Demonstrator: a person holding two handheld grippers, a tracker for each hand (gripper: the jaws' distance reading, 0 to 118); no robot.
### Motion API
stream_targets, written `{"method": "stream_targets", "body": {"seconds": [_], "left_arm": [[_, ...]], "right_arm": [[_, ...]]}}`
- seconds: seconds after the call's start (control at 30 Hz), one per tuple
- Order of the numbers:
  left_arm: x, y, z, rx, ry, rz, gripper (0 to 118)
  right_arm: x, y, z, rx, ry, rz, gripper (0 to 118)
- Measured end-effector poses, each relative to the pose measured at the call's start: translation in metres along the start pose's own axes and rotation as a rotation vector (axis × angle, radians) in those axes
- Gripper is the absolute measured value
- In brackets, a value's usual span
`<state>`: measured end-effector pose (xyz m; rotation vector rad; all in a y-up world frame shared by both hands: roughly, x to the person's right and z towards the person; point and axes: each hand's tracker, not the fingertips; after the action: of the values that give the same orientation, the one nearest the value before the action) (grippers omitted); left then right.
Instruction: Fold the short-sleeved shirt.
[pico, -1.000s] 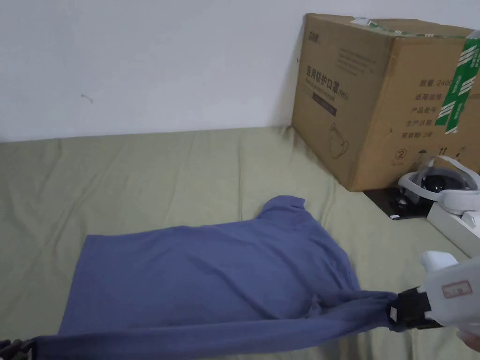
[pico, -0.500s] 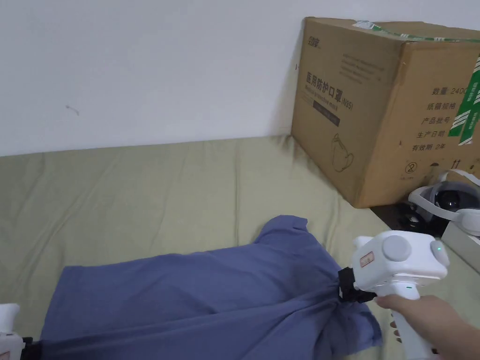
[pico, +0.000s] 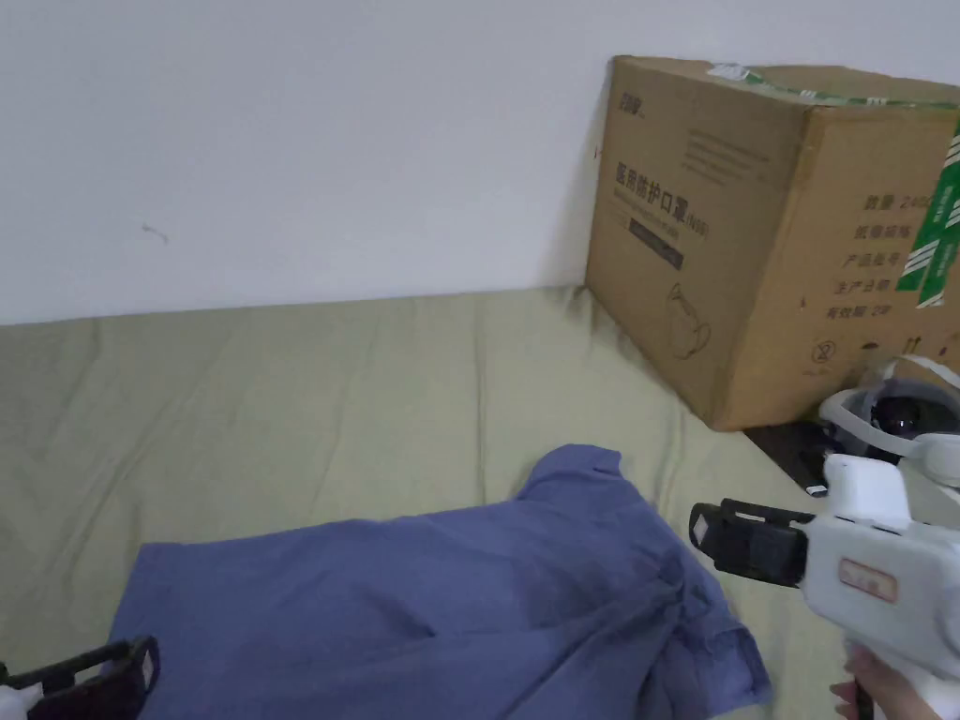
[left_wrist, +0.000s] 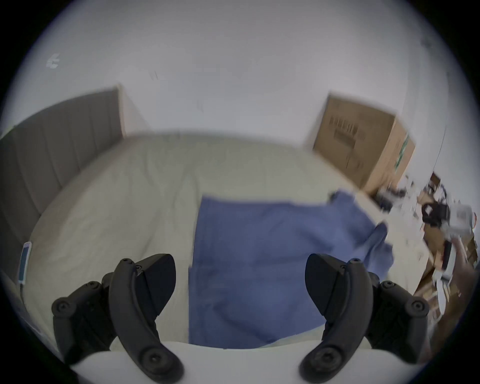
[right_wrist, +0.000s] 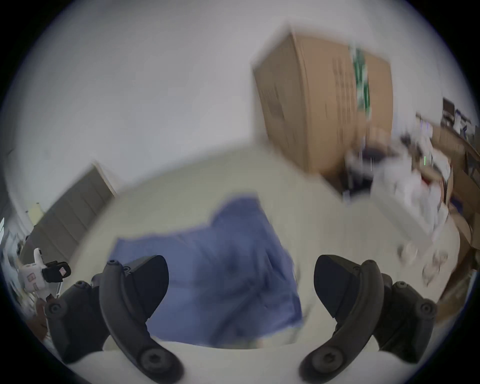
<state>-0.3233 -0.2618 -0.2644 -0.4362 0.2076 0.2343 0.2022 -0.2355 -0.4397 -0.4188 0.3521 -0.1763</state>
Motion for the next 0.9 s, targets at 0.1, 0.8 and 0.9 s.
{"method": "stream_targets", "body": {"seconds": [0.1, 0.8, 0.9], "left_arm": [[0.013, -0.013, 0.057, 0.26, 0.011, 0.045, 102], [-0.055, -0.048, -0.039, -0.587, 0.078, 0.157, 103], [-0.056, -0.068, -0.061, -0.629, 0.102, 0.131, 105]], "right_arm": [[-0.041, -0.029, 0.068, 0.455, -0.072, 0.152, 112], [-0.06, -0.046, 0.089, 0.191, -0.037, 0.065, 0], [-0.056, -0.046, 0.084, 0.162, -0.033, 0.055, 0]]}}
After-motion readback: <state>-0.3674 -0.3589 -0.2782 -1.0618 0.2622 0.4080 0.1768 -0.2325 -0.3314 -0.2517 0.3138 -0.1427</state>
